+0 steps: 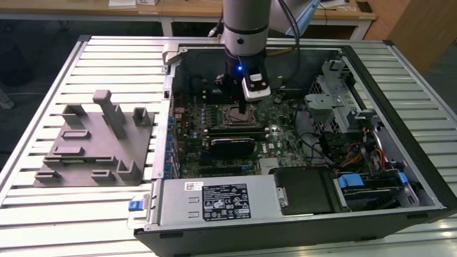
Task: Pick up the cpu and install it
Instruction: 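Install the second cpu locking lever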
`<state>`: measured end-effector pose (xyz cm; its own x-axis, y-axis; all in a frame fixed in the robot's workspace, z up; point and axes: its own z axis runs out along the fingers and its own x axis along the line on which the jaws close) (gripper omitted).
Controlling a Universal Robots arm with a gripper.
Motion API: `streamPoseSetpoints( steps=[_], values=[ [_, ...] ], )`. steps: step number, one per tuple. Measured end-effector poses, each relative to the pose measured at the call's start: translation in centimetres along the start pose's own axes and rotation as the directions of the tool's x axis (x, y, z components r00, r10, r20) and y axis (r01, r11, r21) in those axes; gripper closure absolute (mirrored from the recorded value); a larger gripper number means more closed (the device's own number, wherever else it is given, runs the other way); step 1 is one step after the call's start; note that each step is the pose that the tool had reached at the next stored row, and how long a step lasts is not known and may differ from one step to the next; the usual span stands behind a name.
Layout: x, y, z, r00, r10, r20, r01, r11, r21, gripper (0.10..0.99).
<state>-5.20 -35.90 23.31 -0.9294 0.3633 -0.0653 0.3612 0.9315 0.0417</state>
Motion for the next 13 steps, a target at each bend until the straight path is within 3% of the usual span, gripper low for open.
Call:
streamPoseSetpoints(
  steps=[13],
  values=[
    [-0.79, -2.02, -0.03, 1.0000, 0.000, 0.0000, 0.000, 1.0000, 0.000, 0.980]
  ],
)
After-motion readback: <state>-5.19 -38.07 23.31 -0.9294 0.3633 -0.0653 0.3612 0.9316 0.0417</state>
